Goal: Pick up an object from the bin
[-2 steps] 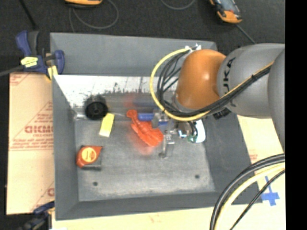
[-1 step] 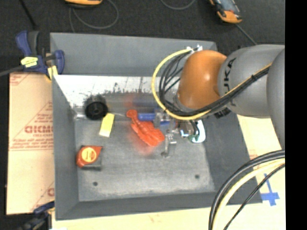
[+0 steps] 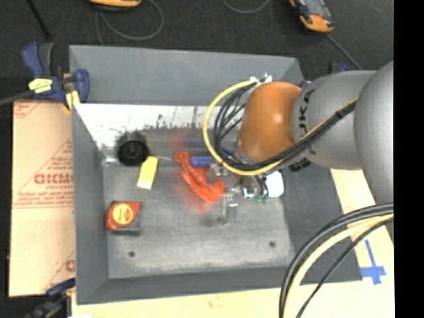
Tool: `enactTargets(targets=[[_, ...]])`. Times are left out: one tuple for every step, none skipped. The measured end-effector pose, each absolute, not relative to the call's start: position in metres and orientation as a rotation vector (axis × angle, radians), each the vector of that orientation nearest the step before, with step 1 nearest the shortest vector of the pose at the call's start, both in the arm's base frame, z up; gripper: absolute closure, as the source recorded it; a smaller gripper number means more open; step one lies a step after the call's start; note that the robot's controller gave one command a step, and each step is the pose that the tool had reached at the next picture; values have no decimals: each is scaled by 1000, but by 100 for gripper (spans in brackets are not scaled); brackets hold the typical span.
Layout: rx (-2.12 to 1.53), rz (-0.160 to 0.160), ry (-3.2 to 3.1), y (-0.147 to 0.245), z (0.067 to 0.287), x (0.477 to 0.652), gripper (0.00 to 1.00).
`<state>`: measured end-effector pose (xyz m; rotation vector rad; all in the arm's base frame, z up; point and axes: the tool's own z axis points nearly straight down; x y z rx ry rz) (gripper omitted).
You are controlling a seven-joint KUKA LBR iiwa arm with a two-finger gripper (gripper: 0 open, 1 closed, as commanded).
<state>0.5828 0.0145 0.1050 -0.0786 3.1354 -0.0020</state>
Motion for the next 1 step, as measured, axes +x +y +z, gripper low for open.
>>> enactTargets(targets=[[-79, -2, 3138, 16, 98, 581, 0]])
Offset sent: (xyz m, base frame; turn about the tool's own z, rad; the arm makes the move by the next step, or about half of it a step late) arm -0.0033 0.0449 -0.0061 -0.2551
